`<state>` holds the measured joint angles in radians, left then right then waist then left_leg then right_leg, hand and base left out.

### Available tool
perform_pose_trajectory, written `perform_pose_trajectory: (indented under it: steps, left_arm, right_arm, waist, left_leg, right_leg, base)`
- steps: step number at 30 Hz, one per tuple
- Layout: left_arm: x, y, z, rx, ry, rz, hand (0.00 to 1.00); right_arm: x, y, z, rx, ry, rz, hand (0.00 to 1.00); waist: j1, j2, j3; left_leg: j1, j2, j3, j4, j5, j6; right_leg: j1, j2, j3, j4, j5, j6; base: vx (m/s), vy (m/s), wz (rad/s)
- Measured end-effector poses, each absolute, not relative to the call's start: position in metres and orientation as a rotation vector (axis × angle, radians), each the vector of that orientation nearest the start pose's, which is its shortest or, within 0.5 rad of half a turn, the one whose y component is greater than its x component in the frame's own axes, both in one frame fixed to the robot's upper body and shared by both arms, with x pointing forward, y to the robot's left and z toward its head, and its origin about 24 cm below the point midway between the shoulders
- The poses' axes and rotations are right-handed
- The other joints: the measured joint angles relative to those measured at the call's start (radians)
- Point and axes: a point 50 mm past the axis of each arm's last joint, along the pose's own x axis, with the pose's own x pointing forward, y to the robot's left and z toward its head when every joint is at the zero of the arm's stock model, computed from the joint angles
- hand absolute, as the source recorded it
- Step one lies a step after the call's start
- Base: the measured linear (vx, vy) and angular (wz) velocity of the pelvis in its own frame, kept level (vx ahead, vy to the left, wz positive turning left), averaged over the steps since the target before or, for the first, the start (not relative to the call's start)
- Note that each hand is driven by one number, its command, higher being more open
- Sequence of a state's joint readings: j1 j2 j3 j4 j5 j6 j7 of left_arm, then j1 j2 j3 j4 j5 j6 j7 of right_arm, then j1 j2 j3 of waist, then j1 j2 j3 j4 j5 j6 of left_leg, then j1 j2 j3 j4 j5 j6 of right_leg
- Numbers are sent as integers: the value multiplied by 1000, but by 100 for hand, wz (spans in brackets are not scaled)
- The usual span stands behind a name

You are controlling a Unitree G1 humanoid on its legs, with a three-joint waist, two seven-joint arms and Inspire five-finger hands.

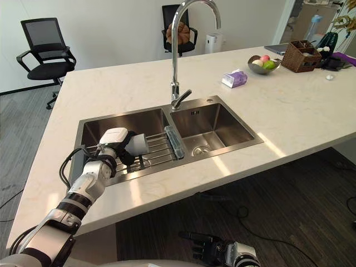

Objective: Walk over to the sink, pick up the cup, carry it to the dishwasher, place the cup inside the dishwasher, then close the dishwasher door

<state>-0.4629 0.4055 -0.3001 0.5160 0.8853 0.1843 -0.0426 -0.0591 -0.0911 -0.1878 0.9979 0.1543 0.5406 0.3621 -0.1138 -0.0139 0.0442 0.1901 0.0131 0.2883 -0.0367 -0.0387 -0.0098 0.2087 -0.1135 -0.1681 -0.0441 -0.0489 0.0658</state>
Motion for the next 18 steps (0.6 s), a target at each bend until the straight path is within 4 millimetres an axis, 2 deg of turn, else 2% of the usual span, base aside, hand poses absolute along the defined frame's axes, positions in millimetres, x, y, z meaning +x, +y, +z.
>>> perform_pose_trajectory:
  steps: [5,12,15,18]
  left_arm:
    - [327,194,37,1408,117,-125,0]
    - [310,202,31,1272,28,-74,0]
    - [296,197,25,1186,9,-112,0]
    - [290,200,31,1053,2,-78,0]
  right_arm:
    - [118,-175,-154,482,1382,60,100]
    - [119,-174,-153,487,1377,68,100]
    - [118,-175,-153,487,1378,68,100]
    - [118,-175,-154,491,1378,67,100]
  waist:
    - [3,0,1]
    - [6,0,3]
    - [16,-2,6]
    - [26,-5,8]
  left_leg:
    - [0,3,-14,-2,0,0]
    - [0,0,-15,-3,0,0]
    - [0,-1,-23,-6,0,0]
    - [0,-1,-37,-6,0,0]
  right_leg:
    - [7,3,-10,-4,0,1]
    - [6,1,-10,-3,-1,2]
    - [6,0,-15,0,-4,7]
    - [6,-1,-29,15,-15,11]
  base:
    - [1,-42,6]
    - [-15,-16,0]
    - [4,-31,6]
    - [13,-48,14]
